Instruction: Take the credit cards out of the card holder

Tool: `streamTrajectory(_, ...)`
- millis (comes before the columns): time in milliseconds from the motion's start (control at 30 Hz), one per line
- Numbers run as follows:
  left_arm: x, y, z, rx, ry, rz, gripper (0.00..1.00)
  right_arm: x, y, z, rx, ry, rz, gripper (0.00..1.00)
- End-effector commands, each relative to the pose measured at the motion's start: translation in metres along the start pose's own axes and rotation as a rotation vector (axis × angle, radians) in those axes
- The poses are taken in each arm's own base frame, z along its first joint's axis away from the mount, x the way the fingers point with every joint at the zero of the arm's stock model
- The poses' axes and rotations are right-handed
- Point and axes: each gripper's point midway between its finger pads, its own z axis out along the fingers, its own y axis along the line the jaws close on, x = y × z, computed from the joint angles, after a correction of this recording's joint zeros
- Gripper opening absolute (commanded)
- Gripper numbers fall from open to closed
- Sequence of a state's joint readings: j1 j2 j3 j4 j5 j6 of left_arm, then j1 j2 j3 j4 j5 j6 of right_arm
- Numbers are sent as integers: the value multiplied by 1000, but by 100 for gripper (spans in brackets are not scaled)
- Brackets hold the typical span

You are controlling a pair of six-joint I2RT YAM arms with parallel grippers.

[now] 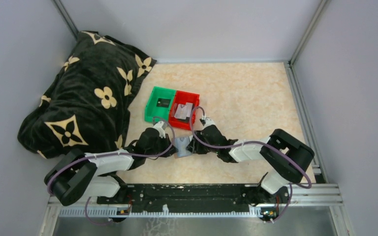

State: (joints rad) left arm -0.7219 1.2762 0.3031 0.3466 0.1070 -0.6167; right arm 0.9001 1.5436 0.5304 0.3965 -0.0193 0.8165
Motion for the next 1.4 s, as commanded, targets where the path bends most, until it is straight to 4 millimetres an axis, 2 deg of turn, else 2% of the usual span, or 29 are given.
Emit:
streamTrajectory(0, -7, -4, 5, 7, -4, -6, 0, -3, 2, 4, -45, -14, 22, 36)
streamTrajectory(167, -5, -3, 7, 4, 4, -5, 0, 1, 4, 3, -90, 2, 42, 38)
streamTrajectory(400, -5, -4, 9, 8, 8, -7, 0, -3, 35, -5, -314, 13, 108, 38)
streamTrajectory(633, -2, -1, 9, 1, 14, -7, 0, -9, 48, -10, -370, -3, 94, 37)
streamTrajectory(867, 0, -2, 10, 9, 21, -9, 0, -13, 48, -14, -361, -19, 80, 36)
streamTrajectory(1000, 2, -1, 10, 7, 28, -10, 0, -16, 50, -18, -372, -37, 83, 30)
streamTrajectory(1167, 4, -1, 10, 12, 30, -13, 0, -19, 49, -24, -365, -61, 81, 30)
streamTrajectory(1367, -6, -12, 11, 41, 25, -9, 0, -17, 42, -25, -336, -64, 73, 29)
